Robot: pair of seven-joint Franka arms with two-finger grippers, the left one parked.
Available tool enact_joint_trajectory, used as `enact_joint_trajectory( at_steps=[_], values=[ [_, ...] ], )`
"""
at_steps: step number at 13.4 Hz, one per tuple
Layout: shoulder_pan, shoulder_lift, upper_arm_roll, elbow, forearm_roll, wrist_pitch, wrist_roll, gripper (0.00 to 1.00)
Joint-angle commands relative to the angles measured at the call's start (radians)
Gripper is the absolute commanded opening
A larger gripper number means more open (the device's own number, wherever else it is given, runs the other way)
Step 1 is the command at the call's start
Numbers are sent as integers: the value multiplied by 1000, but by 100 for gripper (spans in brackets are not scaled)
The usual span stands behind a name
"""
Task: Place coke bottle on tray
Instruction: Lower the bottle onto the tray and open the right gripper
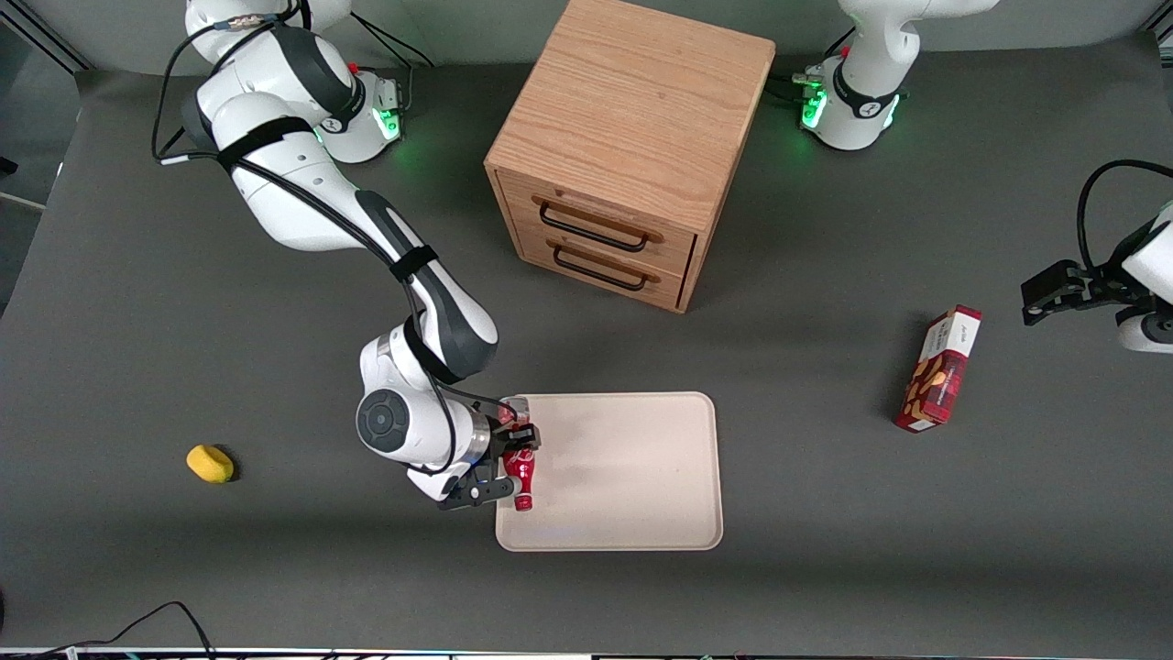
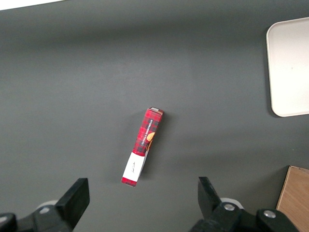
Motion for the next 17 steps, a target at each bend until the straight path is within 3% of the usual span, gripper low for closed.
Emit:
enact_joint_trajectory(
  at_steps=[1,5,6,7,9,10,17],
  values=[
    [7,20,-28,38,42,1,18,0],
    [7,40,-29,37,43,56,61,4],
    [8,41,-29,37,43,66,79,34],
    [16,41,-31,35,43,68,82,57],
    [18,40,-31,21,42,71,82,57],
    [18,40,-31,20,42,71,85,100],
    [27,38,-32,13,40,79,81,100]
  ],
)
